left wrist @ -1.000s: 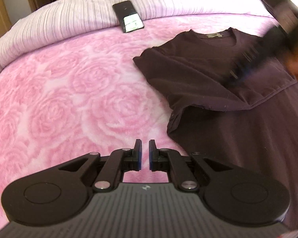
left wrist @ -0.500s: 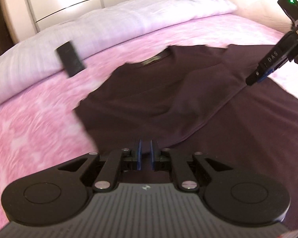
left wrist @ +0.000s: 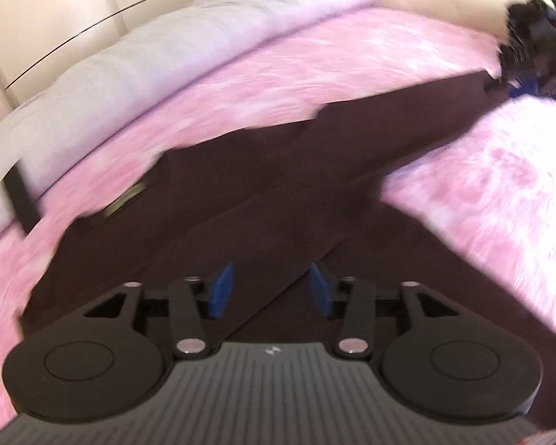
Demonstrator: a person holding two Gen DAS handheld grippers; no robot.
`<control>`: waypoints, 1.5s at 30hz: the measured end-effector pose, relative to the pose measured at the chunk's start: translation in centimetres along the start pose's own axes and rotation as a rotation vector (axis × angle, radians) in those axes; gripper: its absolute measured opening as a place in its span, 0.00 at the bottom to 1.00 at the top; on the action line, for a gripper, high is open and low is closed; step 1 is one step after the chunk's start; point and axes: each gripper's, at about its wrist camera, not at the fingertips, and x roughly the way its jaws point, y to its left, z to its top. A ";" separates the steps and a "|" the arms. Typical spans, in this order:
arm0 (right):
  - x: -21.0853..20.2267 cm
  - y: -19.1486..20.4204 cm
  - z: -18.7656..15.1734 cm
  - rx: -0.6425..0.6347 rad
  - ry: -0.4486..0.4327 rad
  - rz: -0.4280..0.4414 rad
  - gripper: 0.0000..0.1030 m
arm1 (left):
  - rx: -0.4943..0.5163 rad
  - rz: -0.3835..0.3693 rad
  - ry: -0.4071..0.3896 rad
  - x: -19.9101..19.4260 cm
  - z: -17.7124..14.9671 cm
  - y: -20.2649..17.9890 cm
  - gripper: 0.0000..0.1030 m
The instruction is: Fold clothes
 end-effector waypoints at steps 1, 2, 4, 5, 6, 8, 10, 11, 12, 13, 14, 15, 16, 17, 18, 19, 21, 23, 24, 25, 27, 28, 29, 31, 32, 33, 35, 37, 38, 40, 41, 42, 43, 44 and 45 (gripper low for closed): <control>0.3 -2.6 1.0 0.061 -0.021 -0.003 0.62 | 0.030 -0.014 -0.003 0.7 1.3 -1.0 0.61; 0.6 -5.4 1.9 0.129 -0.040 -0.006 0.62 | 0.060 -0.028 -0.006 1.5 2.6 -2.0 0.67; 1.4 -10.0 2.9 0.236 -0.062 -0.007 0.62 | 0.120 -0.050 -0.018 2.7 5.2 -3.7 0.77; 2.0 -12.2 3.2 0.295 -0.071 -0.005 0.62 | 0.149 -0.058 -0.026 3.2 6.5 -4.4 0.78; 2.5 -14.3 3.4 0.353 -0.080 -0.002 0.63 | 0.169 -0.063 -0.030 3.7 7.5 -4.7 0.79; 3.8 -18.1 3.6 0.461 -0.095 0.011 0.63 | 0.195 -0.074 -0.020 4.9 9.2 -5.6 0.80; 5.4 -19.9 3.2 0.520 -0.097 0.046 0.63 | 0.217 -0.088 -0.006 6.1 10.6 -6.6 0.80; 6.1 -20.6 3.1 0.537 -0.099 0.062 0.63 | 0.231 -0.091 0.001 6.4 10.9 -7.0 0.80; 6.8 -21.0 2.8 0.554 -0.106 0.077 0.64 | 0.243 -0.095 0.008 6.7 11.2 -7.3 0.80; 7.4 -21.0 2.6 0.567 -0.125 0.089 0.64 | 0.255 -0.098 0.015 7.0 11.4 -7.7 0.80; 7.7 -20.9 2.5 0.570 -0.147 0.099 0.64 | 0.265 -0.101 0.020 7.0 11.5 -8.1 0.80; 7.9 -21.0 2.5 0.573 -0.161 0.110 0.64 | 0.275 -0.103 0.025 7.1 11.6 -8.4 0.80; 8.1 -21.1 2.6 0.579 -0.171 0.121 0.64 | 0.286 -0.105 0.030 7.1 11.6 -8.8 0.80; 8.2 -21.2 2.7 0.584 -0.180 0.132 0.63 | 0.291 -0.104 0.033 7.3 11.6 -9.0 0.80; 8.2 -21.4 2.9 0.590 -0.181 0.133 0.58 | 0.293 -0.103 0.038 7.4 11.4 -9.1 0.80; 8.1 -21.5 3.2 0.596 -0.177 0.129 0.51 | 0.288 -0.100 0.043 7.4 11.3 -9.1 0.80; 7.8 -21.8 3.9 0.609 -0.168 0.120 0.13 | 0.264 -0.091 0.051 7.4 10.8 -8.7 0.80; 7.0 -19.7 5.0 0.511 -0.162 0.103 0.11 | 0.242 -0.078 0.058 7.1 10.1 -8.1 0.80; 6.5 -18.4 5.7 0.449 -0.160 0.094 0.11 | 0.233 -0.069 0.060 6.8 9.7 -7.6 0.80; 6.0 -17.1 6.3 0.386 -0.157 0.084 0.11 | 0.223 -0.060 0.063 6.5 9.4 -7.2 0.80; 5.0 -14.5 7.6 0.262 -0.151 0.066 0.10 | 0.188 -0.035 0.060 5.7 8.5 -5.7 0.80; 4.5 -12.3 8.1 0.194 -0.150 0.075 0.10 | 0.170 -0.023 0.058 5.3 8.0 -4.9 0.80; 4.0 -9.6 8.5 0.123 -0.148 0.097 0.10 | 0.145 -0.008 0.060 4.9 7.5 -4.0 0.80; 2.9 -3.8 9.1 -0.015 -0.154 0.147 0.10 | 0.093 0.026 0.063 3.8 6.3 -1.9 0.80; 2.3 -0.4 9.1 -0.078 -0.167 0.178 0.10 | 0.065 0.045 0.064 3.1 5.5 -0.6 0.80; 1.7 2.9 9.1 -0.140 -0.179 0.209 0.10 | 0.037 0.065 0.066 2.4 4.7 0.7 0.80; 0.1 10.4 8.3 -0.258 -0.230 0.285 0.10 | -0.008 0.106 0.068 1.0 3.2 2.8 0.81; -1.4 17.9 6.2 -0.380 -0.271 0.376 0.10 | -0.055 0.156 0.076 0.1 1.9 3.9 0.82; -2.0 21.4 4.5 -0.443 -0.275 0.419 0.10 | -0.082 0.179 0.085 -0.5 0.8 5.1 0.82; -2.7 28.1 0.6 -0.565 -0.267 0.500 0.10 | -0.137 0.219 0.110 -1.8 -1.8 7.5 0.83; -2.7 31.1 -2.1 -0.623 -0.245 0.536 0.09 | -0.165 0.234 0.125 -2.5 -3.1 8.7 0.83; -2.4 33.9 -4.9 -0.671 -0.210 0.570 0.09 | -0.193 0.250 0.140 -3.2 -4.5 9.9 0.83; -1.9 36.0 -7.6 -0.706 -0.170 0.589 0.09 | -0.210 0.259 0.150 -3.8 -5.8 10.8 0.83; -1.4 37.8 -10.1 -0.738 -0.131 0.600 0.09 | -0.227 0.268 0.160 -4.4 -7.1 11.8 0.83; -1.0 39.5 -12.6 -0.769 -0.092 0.610 0.09 | -0.233 0.276 0.168 -4.8 -8.0 12.2 0.83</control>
